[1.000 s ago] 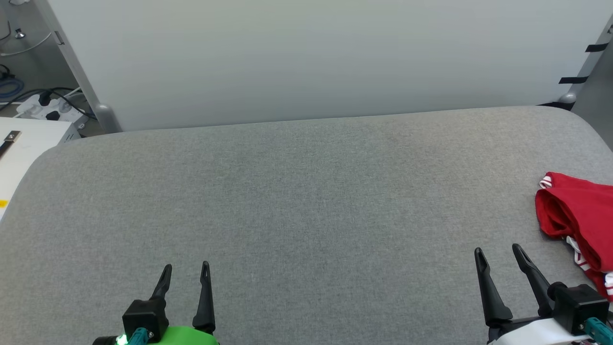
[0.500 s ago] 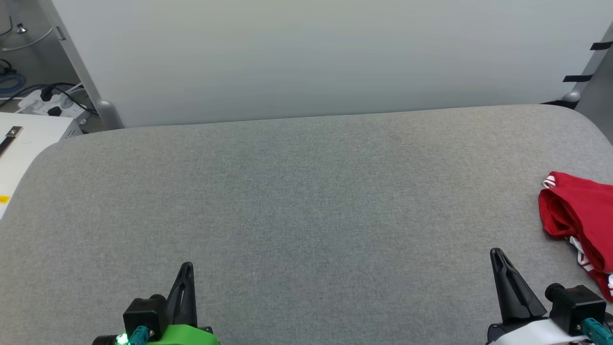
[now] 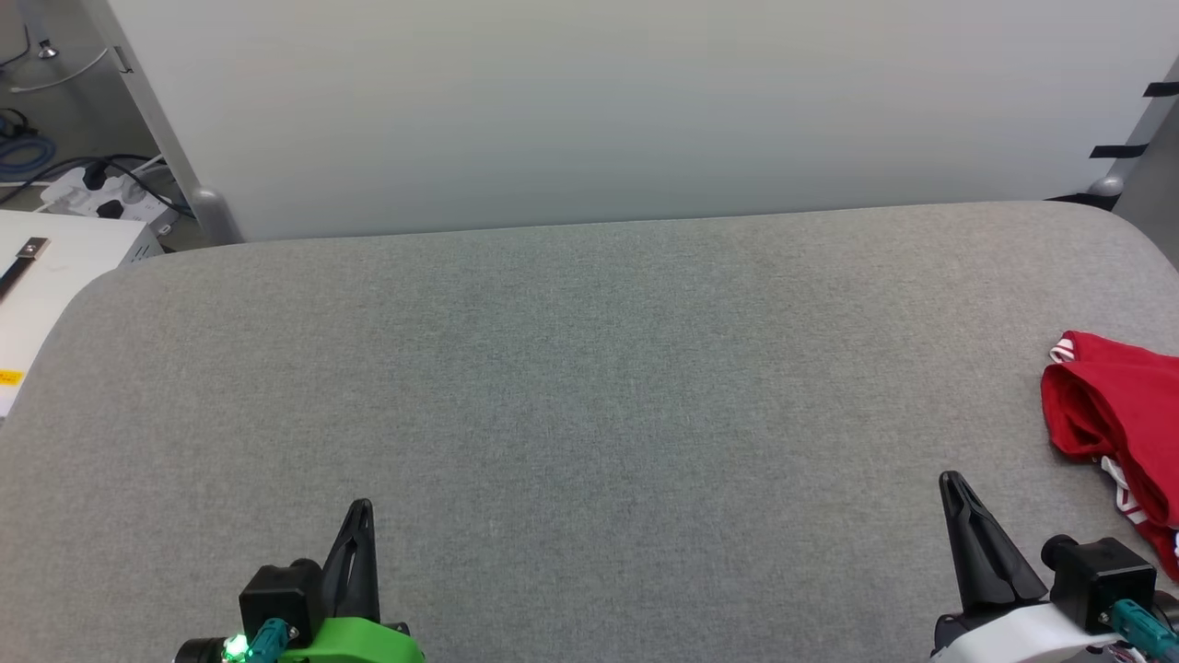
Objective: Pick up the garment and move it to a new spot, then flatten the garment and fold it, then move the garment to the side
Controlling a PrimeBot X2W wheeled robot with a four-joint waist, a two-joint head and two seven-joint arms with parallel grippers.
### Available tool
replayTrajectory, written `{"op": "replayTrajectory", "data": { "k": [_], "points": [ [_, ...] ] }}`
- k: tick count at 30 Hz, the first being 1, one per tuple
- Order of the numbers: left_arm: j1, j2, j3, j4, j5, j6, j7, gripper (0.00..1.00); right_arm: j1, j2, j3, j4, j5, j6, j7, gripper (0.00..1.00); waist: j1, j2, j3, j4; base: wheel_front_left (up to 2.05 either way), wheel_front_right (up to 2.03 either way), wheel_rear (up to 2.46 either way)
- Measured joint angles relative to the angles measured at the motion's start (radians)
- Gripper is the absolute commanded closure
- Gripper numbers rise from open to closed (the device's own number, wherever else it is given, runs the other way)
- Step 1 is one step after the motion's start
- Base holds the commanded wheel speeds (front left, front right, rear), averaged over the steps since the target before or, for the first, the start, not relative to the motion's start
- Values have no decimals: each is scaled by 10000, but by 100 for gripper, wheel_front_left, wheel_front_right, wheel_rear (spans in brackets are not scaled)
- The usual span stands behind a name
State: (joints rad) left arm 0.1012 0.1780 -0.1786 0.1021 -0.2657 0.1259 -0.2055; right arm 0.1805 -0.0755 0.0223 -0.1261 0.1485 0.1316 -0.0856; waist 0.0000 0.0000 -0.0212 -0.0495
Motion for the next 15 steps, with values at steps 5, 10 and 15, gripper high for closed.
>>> {"op": "replayTrajectory", "data": {
  "k": [5, 10, 15],
  "points": [
    [-8, -63, 94, -59, 138, -77, 102, 100, -30, 15, -8, 59, -54, 0, 23, 100, 0, 0, 10, 23, 0, 0, 0],
    [-28, -130, 188, -115, 305, -134, 215, 100, -111, 25, -19, 109, -105, 0, 84, 100, 0, 0, 21, 47, 0, 0, 0],
    [-69, -186, 251, -151, 399, -174, 303, 100, -208, 36, -29, 167, -178, 0, 111, 100, 0, 0, 30, 71, 0, 0, 0]
  ]
}}
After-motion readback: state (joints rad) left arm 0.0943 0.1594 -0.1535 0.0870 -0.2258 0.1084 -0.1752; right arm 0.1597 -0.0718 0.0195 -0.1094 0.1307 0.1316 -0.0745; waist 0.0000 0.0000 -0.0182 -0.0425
